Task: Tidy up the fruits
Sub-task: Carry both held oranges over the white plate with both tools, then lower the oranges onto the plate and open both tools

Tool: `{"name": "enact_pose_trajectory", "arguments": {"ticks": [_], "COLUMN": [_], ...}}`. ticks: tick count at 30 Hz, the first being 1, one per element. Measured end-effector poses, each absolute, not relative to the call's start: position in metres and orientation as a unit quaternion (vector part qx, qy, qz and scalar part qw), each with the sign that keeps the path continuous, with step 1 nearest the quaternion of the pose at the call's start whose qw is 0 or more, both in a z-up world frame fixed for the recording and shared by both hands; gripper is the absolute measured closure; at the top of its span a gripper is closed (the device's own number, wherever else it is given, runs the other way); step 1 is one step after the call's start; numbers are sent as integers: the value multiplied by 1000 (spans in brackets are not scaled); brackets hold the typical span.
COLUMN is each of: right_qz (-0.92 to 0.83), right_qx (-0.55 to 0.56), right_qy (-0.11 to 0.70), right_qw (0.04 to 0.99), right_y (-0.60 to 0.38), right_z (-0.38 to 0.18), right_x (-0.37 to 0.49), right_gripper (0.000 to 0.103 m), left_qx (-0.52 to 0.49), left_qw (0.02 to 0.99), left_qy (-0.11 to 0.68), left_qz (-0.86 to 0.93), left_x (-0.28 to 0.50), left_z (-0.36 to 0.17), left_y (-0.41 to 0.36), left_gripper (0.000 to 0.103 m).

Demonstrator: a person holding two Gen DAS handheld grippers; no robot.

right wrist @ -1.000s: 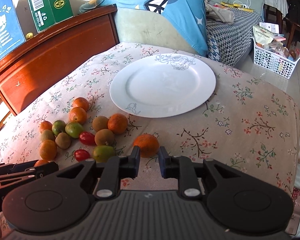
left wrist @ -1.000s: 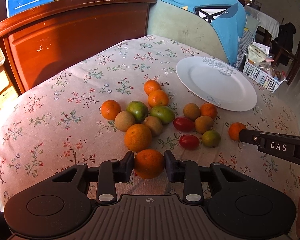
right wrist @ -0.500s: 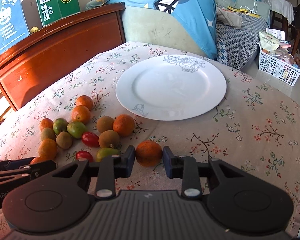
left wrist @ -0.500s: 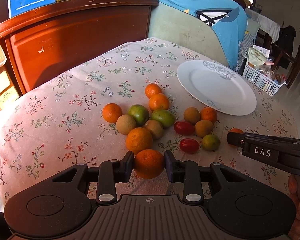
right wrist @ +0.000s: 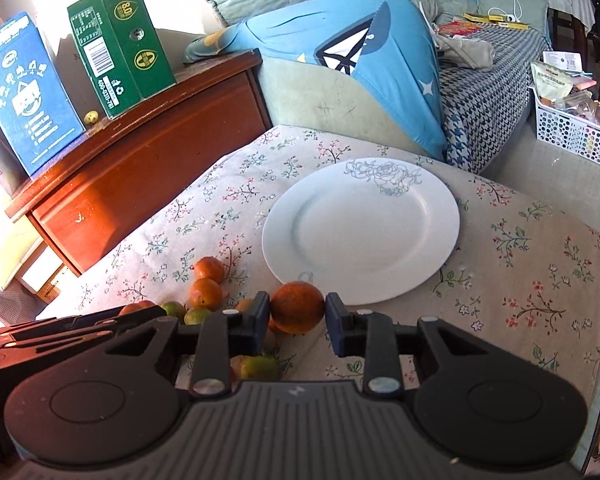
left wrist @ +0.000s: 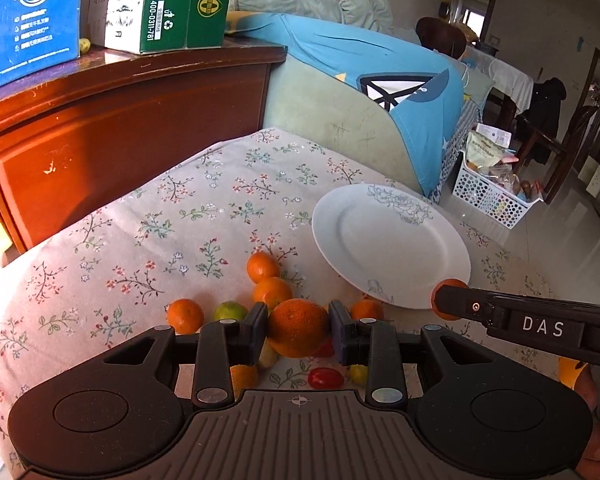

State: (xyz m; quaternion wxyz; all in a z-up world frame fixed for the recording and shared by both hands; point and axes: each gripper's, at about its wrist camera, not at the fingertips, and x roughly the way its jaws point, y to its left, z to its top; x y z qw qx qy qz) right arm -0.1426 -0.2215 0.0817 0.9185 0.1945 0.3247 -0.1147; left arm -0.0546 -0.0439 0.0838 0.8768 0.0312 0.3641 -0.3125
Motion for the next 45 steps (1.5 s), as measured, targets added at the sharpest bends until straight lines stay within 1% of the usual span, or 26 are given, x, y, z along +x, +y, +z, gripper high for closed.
{"name": "enact_pose_trajectory", "arguments": {"ticks": [7, 18, 22, 35, 38, 39, 45], "right_qz": [-128, -159, -173, -188, -200, -203, -208], "right_qx": [222, 262, 256, 280, 277, 277, 290], "right_qy": [328, 340, 353, 369, 368, 368, 355], "right_qw": [909, 889, 883, 866, 865, 864, 864], "right_y": [-256, -284, -288, -298, -299, -300, -303], "right_z": [90, 72, 66, 49, 48, 47, 50], "right_x": [-133, -108, -102, -87, -85, -84, -84], "right_gripper": [73, 73, 73, 73, 72, 69, 68], "left_qx": [43, 68, 84, 92, 90, 90, 90], "left_qw": [866, 840, 833, 824, 823, 825, 829], "left_qy": [359, 375, 373, 396, 396, 391, 389], "left_qz": [-345, -386, -400, -395, -396, -397, -393], "left_x": [-28, 0, 4, 28, 31, 30, 33], "left_z": [94, 75, 68, 45, 46, 47, 54], "left_y": [-73, -125, -140, -163, -165, -165, -165], "left_gripper": [73, 73, 73, 72, 72, 70, 68]}}
